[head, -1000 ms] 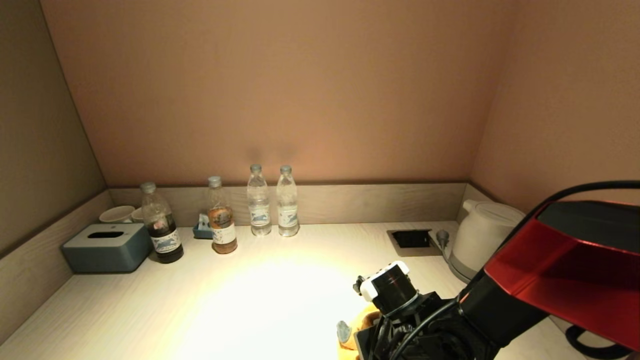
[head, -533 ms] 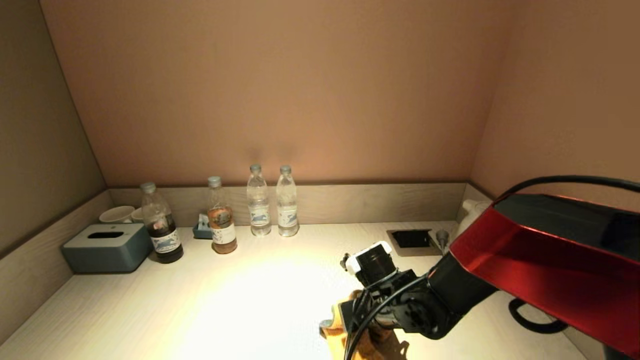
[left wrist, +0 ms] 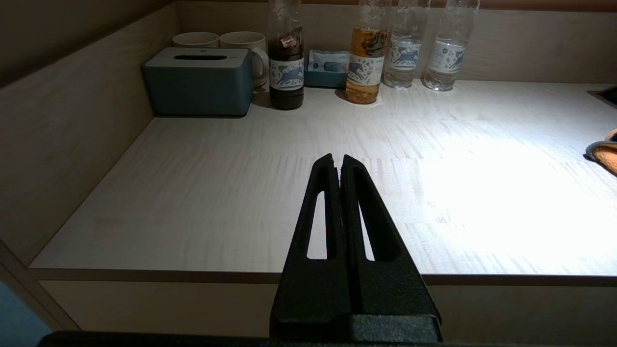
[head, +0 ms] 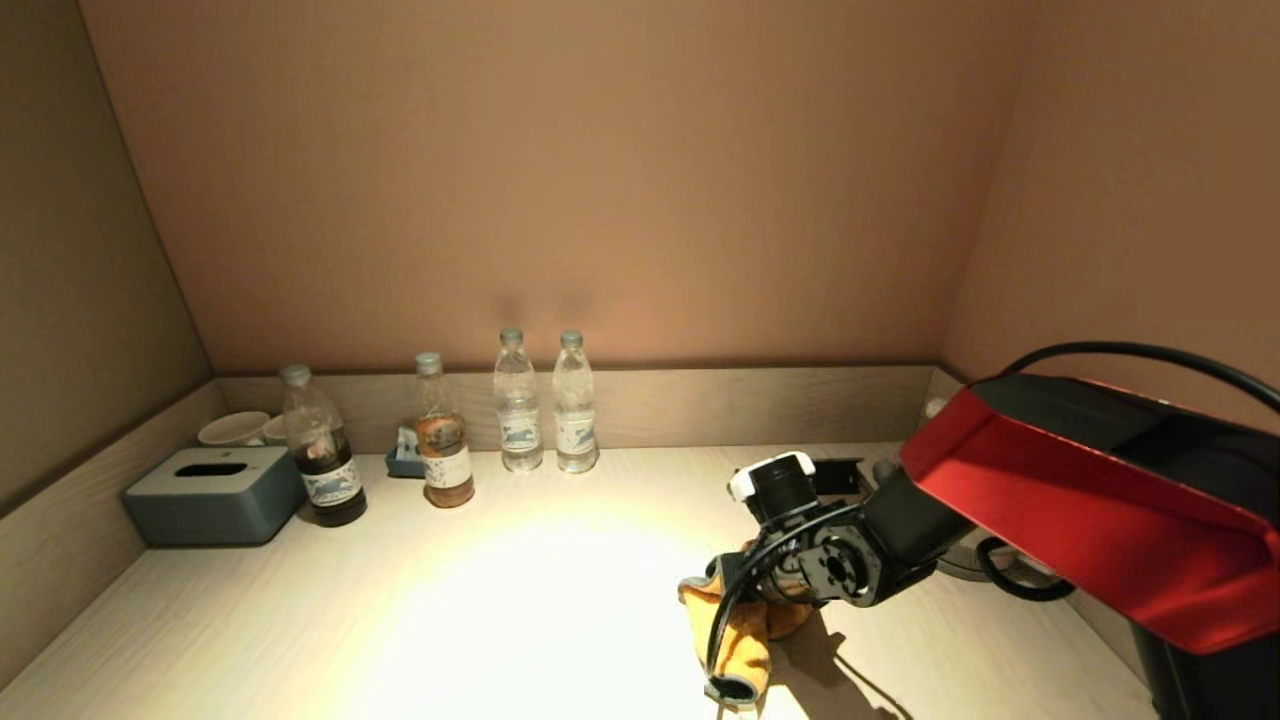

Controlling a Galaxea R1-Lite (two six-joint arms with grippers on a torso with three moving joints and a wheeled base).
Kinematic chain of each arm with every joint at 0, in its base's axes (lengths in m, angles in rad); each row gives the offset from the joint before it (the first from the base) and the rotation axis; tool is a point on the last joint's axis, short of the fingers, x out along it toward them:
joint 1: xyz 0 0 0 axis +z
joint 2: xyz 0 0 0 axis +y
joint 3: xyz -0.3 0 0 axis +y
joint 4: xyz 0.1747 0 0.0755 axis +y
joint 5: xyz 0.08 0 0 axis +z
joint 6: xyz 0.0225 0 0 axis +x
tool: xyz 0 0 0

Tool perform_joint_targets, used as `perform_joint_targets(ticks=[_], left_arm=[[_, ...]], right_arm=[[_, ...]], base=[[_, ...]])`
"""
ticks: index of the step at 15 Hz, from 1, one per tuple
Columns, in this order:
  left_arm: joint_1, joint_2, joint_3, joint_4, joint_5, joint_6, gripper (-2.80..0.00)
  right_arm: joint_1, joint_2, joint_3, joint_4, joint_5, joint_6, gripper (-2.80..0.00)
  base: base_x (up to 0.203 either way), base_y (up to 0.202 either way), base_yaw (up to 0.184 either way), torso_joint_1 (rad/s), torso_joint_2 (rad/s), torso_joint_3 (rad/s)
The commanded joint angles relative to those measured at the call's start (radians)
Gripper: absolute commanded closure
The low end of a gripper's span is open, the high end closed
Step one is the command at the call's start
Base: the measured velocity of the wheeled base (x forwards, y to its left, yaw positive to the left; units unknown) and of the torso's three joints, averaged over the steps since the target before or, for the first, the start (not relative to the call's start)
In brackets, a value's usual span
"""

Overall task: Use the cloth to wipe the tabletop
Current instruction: Sweep the stains on the table

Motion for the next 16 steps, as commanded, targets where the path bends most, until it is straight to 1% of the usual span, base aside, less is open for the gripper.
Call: perform_joint_targets(ticks=[1, 6, 10, 12, 13, 14, 16], left_arm=[[0.000, 0.002, 0.000, 0.000, 0.000, -0.001, 0.00], [0.000, 0.002, 0.000, 0.000, 0.000, -0.001, 0.00], [0.000, 0.002, 0.000, 0.000, 0.000, -0.001, 0.00], [0.000, 0.002, 0.000, 0.000, 0.000, -0.001, 0.00], [0.000, 0.002, 0.000, 0.000, 0.000, -0.001, 0.00], [0.000, 0.002, 0.000, 0.000, 0.000, -0.001, 0.00], [0.000, 0.002, 0.000, 0.000, 0.000, -0.001, 0.00]], right_arm=[[-0.051, -0.032, 0.021, 0.007, -0.006, 0.002, 0.00], [-0.101, -0.140, 0.133, 0.016, -0.006, 0.001, 0.00], [-0.105, -0.211, 0.251, 0.010, -0.003, 0.002, 0.00], [-0.079, -0.260, 0.319, -0.001, 0.004, 0.002, 0.00], [-0.058, -0.274, 0.338, -0.007, 0.005, 0.000, 0.00], [-0.056, -0.275, 0.340, -0.008, 0.005, 0.000, 0.00], [0.023, -0.293, 0.367, -0.008, 0.005, 0.001, 0.00]], base=[[0.000, 0.000, 0.000, 0.000, 0.00, 0.000], [0.000, 0.000, 0.000, 0.000, 0.00, 0.000], [0.000, 0.000, 0.000, 0.000, 0.00, 0.000], [0.000, 0.000, 0.000, 0.000, 0.00, 0.000], [0.000, 0.000, 0.000, 0.000, 0.00, 0.000], [0.000, 0.000, 0.000, 0.000, 0.00, 0.000], [0.000, 0.000, 0.000, 0.000, 0.00, 0.000]])
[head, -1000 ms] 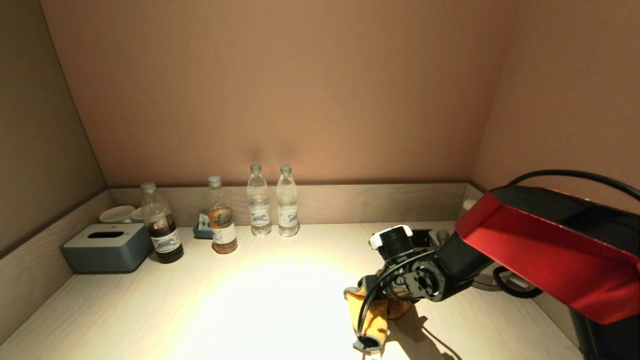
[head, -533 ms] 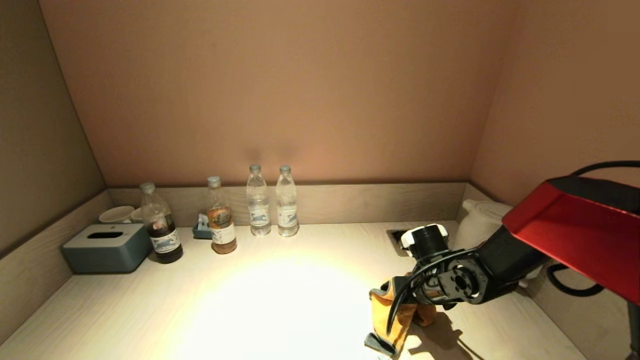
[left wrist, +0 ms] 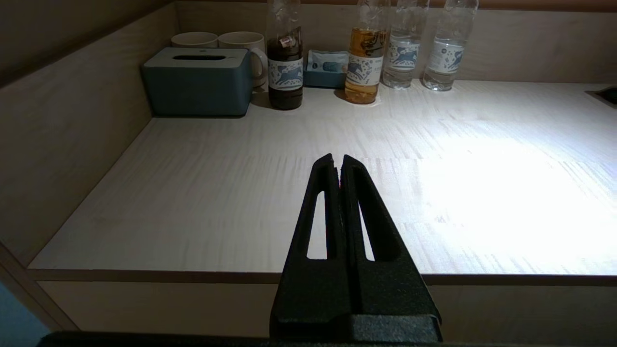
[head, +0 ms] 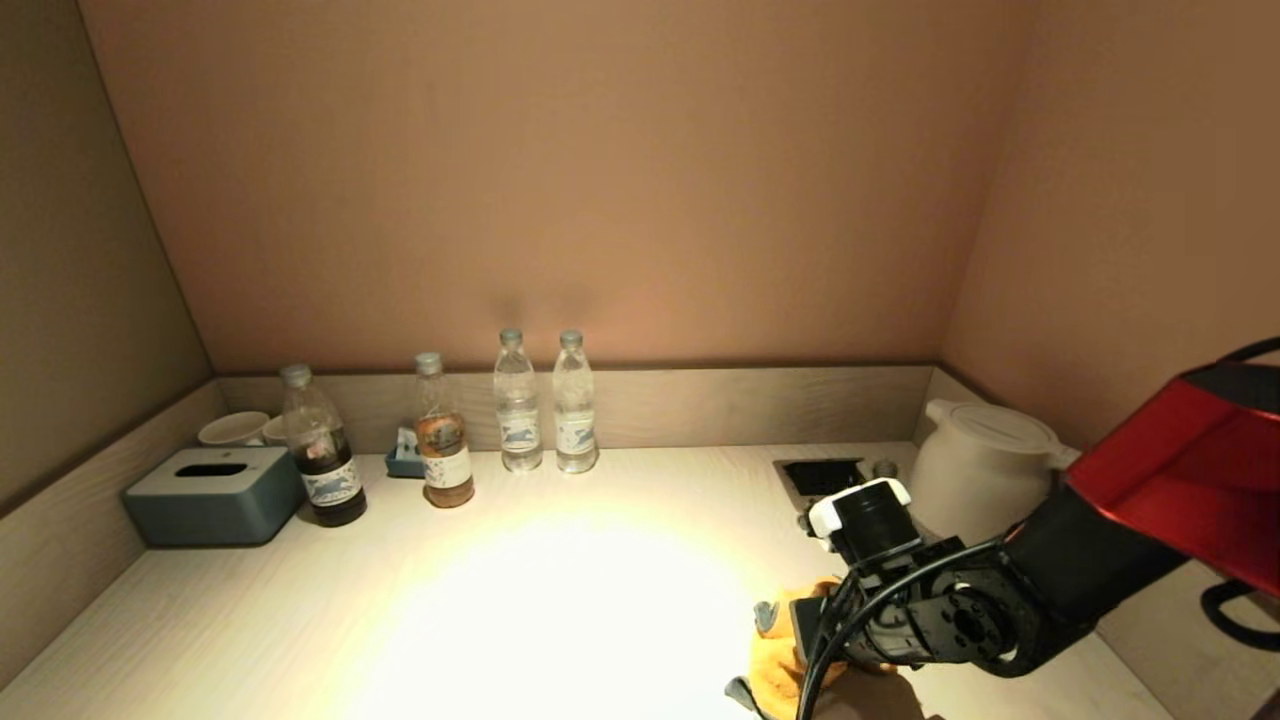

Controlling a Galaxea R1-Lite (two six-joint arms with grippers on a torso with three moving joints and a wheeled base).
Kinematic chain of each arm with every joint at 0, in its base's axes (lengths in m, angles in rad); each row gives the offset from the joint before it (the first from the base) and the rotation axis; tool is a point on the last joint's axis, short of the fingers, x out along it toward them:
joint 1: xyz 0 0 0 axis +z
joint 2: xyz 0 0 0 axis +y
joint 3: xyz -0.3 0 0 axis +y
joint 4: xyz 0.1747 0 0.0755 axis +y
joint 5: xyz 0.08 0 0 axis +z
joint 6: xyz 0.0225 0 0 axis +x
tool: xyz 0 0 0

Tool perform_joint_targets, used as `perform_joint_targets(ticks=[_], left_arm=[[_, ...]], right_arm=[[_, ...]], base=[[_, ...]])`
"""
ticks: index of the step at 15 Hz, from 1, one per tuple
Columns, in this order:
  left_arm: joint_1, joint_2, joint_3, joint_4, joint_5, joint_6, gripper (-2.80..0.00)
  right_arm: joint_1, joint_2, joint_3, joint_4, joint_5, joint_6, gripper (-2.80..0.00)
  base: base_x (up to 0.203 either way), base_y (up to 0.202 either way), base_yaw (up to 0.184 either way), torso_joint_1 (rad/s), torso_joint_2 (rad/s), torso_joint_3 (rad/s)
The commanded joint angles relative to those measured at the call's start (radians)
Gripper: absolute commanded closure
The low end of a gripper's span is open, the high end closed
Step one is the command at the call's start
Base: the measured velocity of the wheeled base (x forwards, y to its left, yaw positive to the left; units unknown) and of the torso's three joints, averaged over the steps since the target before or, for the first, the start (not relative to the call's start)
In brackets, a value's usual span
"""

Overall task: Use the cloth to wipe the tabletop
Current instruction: Sweep the stains on the table

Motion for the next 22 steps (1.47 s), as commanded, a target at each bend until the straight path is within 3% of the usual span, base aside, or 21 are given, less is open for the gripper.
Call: perform_joint_targets(ticks=[1, 5, 10, 15, 18, 22], left_arm=[[0.001, 0.002, 0.000, 0.000, 0.000, -0.001, 0.00], [0.001, 0.002, 0.000, 0.000, 0.000, -0.001, 0.00], [0.001, 0.002, 0.000, 0.000, 0.000, -0.001, 0.00], [0.001, 0.002, 0.000, 0.000, 0.000, -0.001, 0.00], [0.001, 0.002, 0.000, 0.000, 0.000, -0.001, 0.00], [0.002, 0.002, 0.000, 0.000, 0.000, -0.001, 0.00]], right_arm=[[0.053, -0.025, 0.019, -0.002, -0.001, 0.002, 0.00], [0.225, 0.007, -0.017, -0.001, -0.004, 0.006, 0.00], [0.305, 0.126, -0.133, 0.000, -0.010, -0.001, 0.00], [0.280, 0.249, -0.284, 0.003, -0.014, -0.018, 0.00], [0.203, 0.303, -0.403, 0.010, -0.032, -0.029, 0.00], [0.119, 0.344, -0.462, 0.018, -0.069, -0.059, 0.00]], base=[[0.000, 0.000, 0.000, 0.000, 0.00, 0.000], [0.000, 0.000, 0.000, 0.000, 0.00, 0.000], [0.000, 0.000, 0.000, 0.000, 0.00, 0.000], [0.000, 0.000, 0.000, 0.000, 0.00, 0.000], [0.000, 0.000, 0.000, 0.000, 0.00, 0.000], [0.000, 0.000, 0.000, 0.000, 0.00, 0.000]])
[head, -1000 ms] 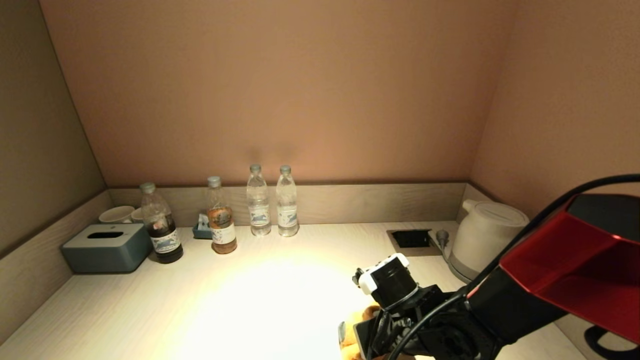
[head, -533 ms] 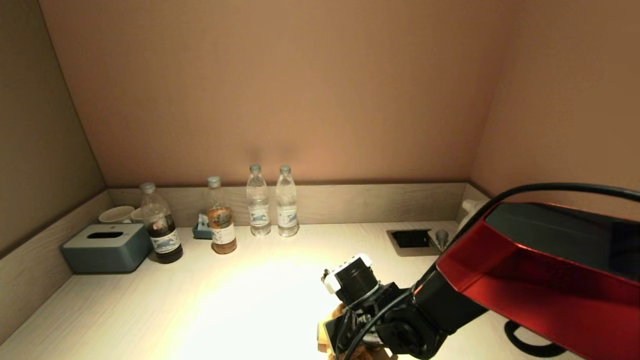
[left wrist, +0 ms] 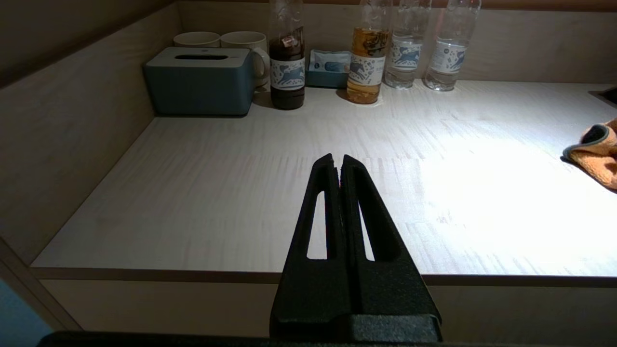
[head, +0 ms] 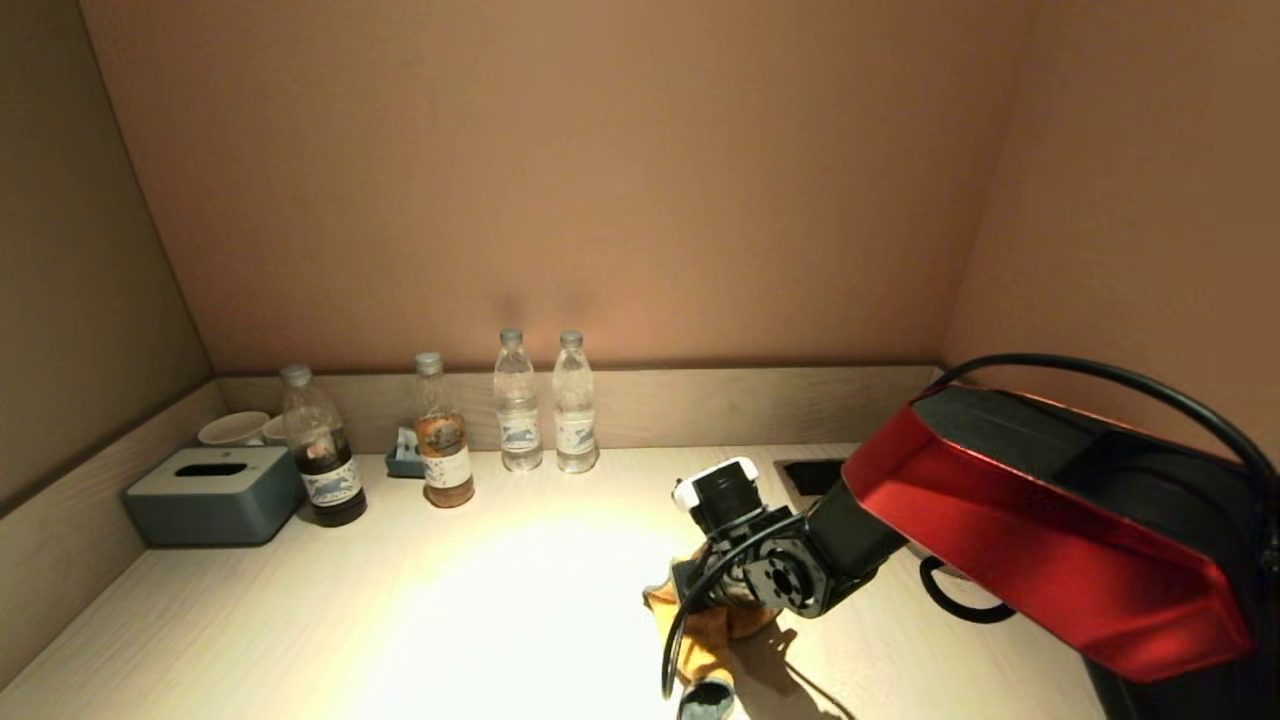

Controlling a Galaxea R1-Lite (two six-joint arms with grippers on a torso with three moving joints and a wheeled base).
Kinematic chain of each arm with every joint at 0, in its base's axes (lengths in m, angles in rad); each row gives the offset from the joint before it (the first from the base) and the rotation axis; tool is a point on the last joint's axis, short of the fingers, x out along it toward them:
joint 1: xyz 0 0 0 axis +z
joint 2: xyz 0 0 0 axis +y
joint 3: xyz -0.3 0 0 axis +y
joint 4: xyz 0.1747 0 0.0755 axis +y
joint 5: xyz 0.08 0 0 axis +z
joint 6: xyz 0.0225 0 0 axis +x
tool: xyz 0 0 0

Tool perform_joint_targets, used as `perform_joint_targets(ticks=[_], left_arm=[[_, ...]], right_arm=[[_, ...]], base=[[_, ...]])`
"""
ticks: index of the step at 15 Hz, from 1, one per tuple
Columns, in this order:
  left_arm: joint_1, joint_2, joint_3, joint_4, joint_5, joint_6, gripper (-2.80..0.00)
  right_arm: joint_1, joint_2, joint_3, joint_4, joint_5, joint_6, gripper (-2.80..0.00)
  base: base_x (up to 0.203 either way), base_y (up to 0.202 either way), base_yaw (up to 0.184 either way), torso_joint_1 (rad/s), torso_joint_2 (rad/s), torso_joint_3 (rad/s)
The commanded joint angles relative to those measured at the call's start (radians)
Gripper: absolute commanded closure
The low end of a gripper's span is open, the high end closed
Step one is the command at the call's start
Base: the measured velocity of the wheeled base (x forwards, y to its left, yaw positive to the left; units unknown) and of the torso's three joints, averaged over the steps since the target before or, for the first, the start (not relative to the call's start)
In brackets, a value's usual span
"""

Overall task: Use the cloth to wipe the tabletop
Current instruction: Sweep the stains on the table

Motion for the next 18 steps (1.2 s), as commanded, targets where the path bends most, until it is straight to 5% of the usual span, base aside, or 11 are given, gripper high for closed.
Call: perform_joint_targets(ticks=[1, 6, 8, 11, 18], left_arm=[[0.001, 0.002, 0.000, 0.000, 0.000, -0.001, 0.00], [0.000, 0.002, 0.000, 0.000, 0.000, -0.001, 0.00], [0.000, 0.002, 0.000, 0.000, 0.000, -0.001, 0.00], [0.000, 0.002, 0.000, 0.000, 0.000, -0.001, 0.00], [0.000, 0.002, 0.000, 0.000, 0.000, -0.001, 0.00]], right_arm=[[-0.029, 0.024, -0.018, -0.002, -0.005, -0.003, 0.00], [-0.105, 0.013, -0.038, 0.001, -0.005, -0.004, 0.00], [-0.051, 0.013, -0.038, 0.001, -0.005, -0.004, 0.00], [-0.105, 0.022, -0.058, 0.004, -0.005, -0.003, 0.00], [-0.074, 0.085, -0.108, 0.006, -0.003, -0.009, 0.00]], base=[[0.000, 0.000, 0.000, 0.000, 0.00, 0.000], [0.000, 0.000, 0.000, 0.000, 0.00, 0.000], [0.000, 0.000, 0.000, 0.000, 0.00, 0.000], [0.000, 0.000, 0.000, 0.000, 0.00, 0.000], [0.000, 0.000, 0.000, 0.000, 0.00, 0.000]])
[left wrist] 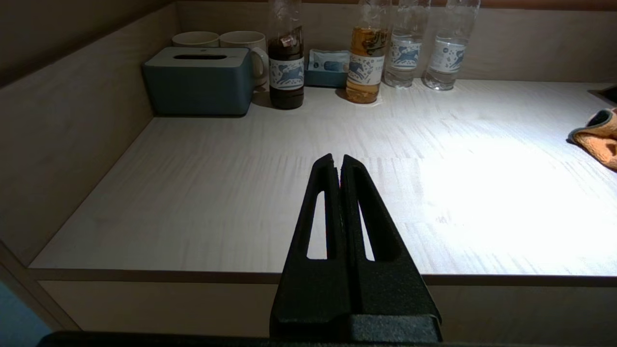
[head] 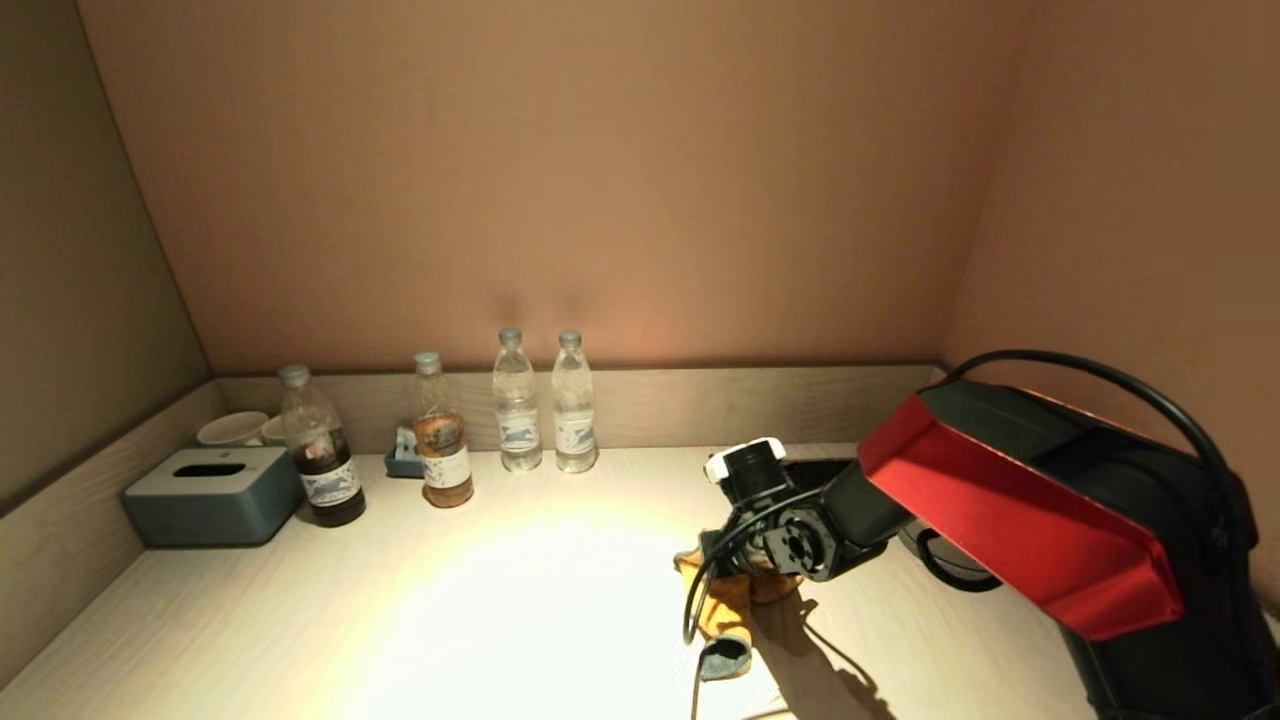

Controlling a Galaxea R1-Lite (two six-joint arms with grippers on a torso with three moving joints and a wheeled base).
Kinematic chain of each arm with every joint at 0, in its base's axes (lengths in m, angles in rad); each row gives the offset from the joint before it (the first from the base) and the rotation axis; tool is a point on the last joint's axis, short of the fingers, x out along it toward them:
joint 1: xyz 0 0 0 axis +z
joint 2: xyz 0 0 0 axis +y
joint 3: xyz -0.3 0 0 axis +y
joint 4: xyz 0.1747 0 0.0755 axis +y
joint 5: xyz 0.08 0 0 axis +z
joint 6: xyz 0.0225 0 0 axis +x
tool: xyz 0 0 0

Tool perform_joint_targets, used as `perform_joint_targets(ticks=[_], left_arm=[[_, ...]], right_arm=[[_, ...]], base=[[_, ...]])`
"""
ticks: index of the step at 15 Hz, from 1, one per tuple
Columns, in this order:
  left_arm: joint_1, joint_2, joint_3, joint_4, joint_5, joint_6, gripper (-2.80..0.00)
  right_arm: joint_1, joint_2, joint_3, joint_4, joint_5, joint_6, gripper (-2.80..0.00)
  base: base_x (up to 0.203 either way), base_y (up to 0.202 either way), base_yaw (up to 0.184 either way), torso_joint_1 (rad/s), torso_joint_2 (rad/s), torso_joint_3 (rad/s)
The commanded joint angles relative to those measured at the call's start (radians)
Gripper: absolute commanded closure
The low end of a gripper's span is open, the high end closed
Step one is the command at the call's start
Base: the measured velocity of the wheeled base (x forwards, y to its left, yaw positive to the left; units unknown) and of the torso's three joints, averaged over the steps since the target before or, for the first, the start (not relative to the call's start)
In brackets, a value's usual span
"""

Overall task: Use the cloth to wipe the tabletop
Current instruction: Sweep the stains on the table

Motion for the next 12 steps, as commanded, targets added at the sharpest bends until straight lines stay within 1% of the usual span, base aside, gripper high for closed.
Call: perform_joint_targets(ticks=[1, 8, 12], left_arm=[[0.000, 0.002, 0.000, 0.000, 0.000, -0.001, 0.00], [0.000, 0.002, 0.000, 0.000, 0.000, -0.001, 0.00], [0.000, 0.002, 0.000, 0.000, 0.000, -0.001, 0.00]], right_arm=[[0.024, 0.028, -0.012, -0.002, 0.000, 0.000, 0.00], [0.124, 0.051, -0.032, -0.005, 0.000, -0.002, 0.00], [0.161, 0.077, -0.098, -0.002, 0.000, -0.022, 0.00]], base=[[0.000, 0.000, 0.000, 0.000, 0.00, 0.000], [0.000, 0.000, 0.000, 0.000, 0.00, 0.000], [0.000, 0.000, 0.000, 0.000, 0.00, 0.000]])
